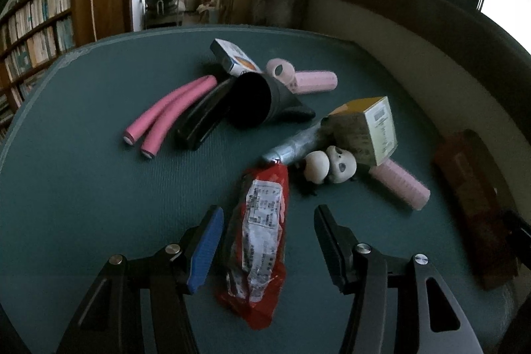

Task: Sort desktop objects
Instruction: 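Grasp the red snack bag with the left tool while the right tool grasps the pink roller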

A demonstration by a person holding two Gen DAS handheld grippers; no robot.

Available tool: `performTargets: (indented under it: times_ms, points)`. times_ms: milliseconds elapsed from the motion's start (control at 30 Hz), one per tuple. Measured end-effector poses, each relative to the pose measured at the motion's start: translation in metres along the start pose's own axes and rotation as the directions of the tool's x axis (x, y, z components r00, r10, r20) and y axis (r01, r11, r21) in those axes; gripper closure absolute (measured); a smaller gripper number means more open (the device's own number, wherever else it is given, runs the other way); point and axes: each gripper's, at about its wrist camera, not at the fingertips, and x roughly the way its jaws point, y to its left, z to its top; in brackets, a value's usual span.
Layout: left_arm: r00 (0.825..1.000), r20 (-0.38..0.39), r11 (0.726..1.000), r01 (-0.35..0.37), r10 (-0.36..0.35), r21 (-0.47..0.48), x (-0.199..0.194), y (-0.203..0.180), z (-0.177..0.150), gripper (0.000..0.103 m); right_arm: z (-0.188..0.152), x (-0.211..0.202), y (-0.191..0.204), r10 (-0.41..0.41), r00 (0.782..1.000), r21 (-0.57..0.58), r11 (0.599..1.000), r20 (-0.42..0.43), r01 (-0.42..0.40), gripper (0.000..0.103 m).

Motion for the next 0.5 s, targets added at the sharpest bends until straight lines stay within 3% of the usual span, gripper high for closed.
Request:
performTargets:
  times_ms: [233, 367, 500]
  points:
    - [1.000, -0.006, 1.000, 0.006, -0.006, -0.025, 0.008, 0.008, -0.001, 0.046, 0.001, 0.015, 0.009, 0.009, 0.999, -0.019, 1.000, -0.035, -0.010, 0.029]
    - [1.000, -0.006, 1.000, 0.009, -0.009, -0.014, 0.011, 0.008, -0.002, 0.063, 0.004, 0.027, 0.018, 0.014, 0.999, -0.045, 0.999, -0.050, -0.016, 0.029]
    - [1.000, 0.004, 1.000, 0.022, -0.022, -0.019, 0.011, 0.010, -0.002, 0.070, 0.007, 0.041, 0.024, 0.012, 0.998, -0.059, 0.998, -0.067, -0.016, 0.029]
